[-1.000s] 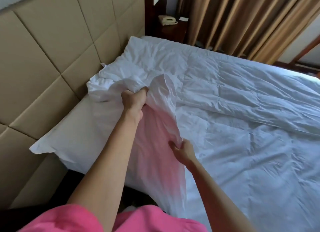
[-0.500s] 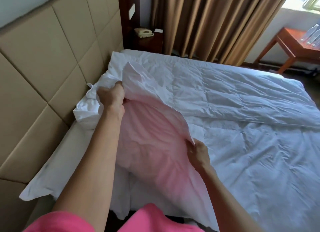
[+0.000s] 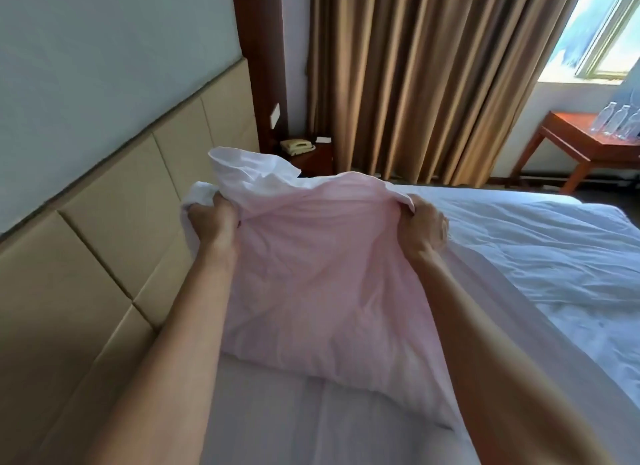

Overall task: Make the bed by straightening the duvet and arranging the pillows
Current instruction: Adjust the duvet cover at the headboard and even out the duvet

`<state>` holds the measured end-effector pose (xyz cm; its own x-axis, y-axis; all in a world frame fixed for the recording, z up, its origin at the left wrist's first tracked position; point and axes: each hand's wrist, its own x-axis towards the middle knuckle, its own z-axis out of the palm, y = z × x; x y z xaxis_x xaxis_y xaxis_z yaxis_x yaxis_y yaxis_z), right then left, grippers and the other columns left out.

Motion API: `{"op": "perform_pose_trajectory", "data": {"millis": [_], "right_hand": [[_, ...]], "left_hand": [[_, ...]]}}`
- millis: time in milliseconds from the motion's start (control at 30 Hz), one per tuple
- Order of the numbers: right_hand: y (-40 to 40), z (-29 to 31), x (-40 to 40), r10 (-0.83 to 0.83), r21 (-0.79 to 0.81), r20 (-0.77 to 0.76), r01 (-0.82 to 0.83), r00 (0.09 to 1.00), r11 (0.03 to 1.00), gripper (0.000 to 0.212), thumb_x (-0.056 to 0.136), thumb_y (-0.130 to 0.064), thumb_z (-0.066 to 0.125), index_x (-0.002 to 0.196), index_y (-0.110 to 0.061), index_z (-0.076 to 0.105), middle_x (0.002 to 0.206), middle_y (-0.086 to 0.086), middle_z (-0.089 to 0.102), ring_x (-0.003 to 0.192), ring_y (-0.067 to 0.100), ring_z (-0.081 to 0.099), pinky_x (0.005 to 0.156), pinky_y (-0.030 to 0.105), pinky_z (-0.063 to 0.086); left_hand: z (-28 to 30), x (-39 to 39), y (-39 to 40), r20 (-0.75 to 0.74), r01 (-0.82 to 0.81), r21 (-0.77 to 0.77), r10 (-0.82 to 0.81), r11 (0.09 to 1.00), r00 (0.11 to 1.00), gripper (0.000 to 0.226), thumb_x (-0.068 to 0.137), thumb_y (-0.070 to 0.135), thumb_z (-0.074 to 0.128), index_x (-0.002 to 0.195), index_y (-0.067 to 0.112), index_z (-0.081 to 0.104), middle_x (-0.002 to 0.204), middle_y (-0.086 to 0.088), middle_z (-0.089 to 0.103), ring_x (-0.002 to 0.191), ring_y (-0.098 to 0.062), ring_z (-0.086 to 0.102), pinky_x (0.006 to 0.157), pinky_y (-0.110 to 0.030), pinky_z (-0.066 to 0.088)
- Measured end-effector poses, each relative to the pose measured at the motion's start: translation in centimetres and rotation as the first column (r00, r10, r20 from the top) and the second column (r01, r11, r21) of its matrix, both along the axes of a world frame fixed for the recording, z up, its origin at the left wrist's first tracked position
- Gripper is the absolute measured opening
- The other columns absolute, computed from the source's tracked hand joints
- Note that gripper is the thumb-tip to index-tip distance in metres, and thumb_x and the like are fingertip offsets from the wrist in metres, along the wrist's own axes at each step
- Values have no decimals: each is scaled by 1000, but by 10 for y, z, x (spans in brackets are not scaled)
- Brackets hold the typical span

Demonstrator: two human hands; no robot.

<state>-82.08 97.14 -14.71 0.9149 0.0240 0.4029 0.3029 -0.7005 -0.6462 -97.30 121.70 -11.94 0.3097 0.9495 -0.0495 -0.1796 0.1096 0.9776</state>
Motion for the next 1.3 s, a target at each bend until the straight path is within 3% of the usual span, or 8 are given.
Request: {"op": "perform_pose_trajectory", "data": {"millis": [167, 333, 533, 733, 900, 1133, 1233, 1300], "right_hand": [[43, 12, 47, 0, 84, 59, -5, 998, 996, 30, 88, -11, 43, 89, -21, 70, 94, 4, 71, 96, 28, 59, 80, 31, 25], [95, 20, 106, 51, 171, 96, -67, 994, 983, 29, 89, -14, 43, 90, -26, 70, 92, -3, 67, 96, 19, 54, 82, 28, 22], [172, 35, 227, 155, 199, 159, -186, 975, 962, 32, 88, -15, 43, 97, -28, 71, 88, -8, 65, 95, 17, 53, 83, 25, 20], [247, 10, 355, 199, 207, 111, -219, 974, 954, 33, 89, -12, 43, 95, -25, 72, 93, -7, 67, 95, 18, 52, 86, 26, 21], [300, -30, 420, 271, 205, 72, -280, 960, 938, 30, 101, -17, 45, 108, -24, 74, 98, -1, 69, 97, 17, 52, 82, 22, 16], [324, -40, 477, 272, 184, 87, -284, 958, 941, 28, 100, -15, 45, 105, -23, 72, 91, -3, 65, 88, 16, 47, 80, 21, 14], [320, -60, 495, 315, 117, -8, -312, 949, 943, 31, 100, -16, 42, 90, -21, 70, 82, -5, 62, 80, 15, 46, 82, 29, 18], [315, -82, 501, 311, 97, -101, -302, 945, 948, 33, 99, -22, 43, 75, -19, 65, 73, -5, 63, 75, 20, 53, 82, 34, 23]], "left_hand": [[9, 29, 30, 44, -40, -10, 40, 999, 998, 7, 85, 15, 55, 81, 16, 61, 90, -5, 66, 83, -23, 66, 80, -49, 57], [20, 77, 61, 31, -83, 36, 82, 996, 996, 12, 89, 21, 53, 79, 23, 57, 88, -1, 65, 83, -25, 65, 66, -38, 51], [36, 171, 119, -3, -180, 72, 181, 981, 983, 7, 89, 27, 53, 87, 26, 59, 97, 6, 68, 95, -22, 67, 81, -40, 55], [26, 279, 174, -45, -194, 36, 195, 980, 980, 7, 79, 25, 53, 76, 29, 57, 96, 4, 64, 91, -20, 59, 75, -36, 42], [6, 336, 209, -87, -300, 17, 300, 954, 950, 26, 85, 14, 52, 108, 10, 65, 112, -3, 67, 104, -22, 63, 84, -34, 48], [25, 406, 233, -124, -329, 69, 336, 942, 934, 36, 88, 9, 52, 121, 8, 65, 122, -5, 67, 110, -21, 63, 100, -39, 52], [9, 422, 241, -204, -334, -47, 318, 941, 926, 35, 88, 13, 52, 120, 11, 65, 117, -6, 68, 103, -24, 66, 89, -40, 57], [-4, 426, 241, -214, -329, -153, 294, 932, 932, 19, 87, 7, 47, 94, 9, 64, 87, -8, 67, 67, -20, 65, 57, -30, 58]]}}
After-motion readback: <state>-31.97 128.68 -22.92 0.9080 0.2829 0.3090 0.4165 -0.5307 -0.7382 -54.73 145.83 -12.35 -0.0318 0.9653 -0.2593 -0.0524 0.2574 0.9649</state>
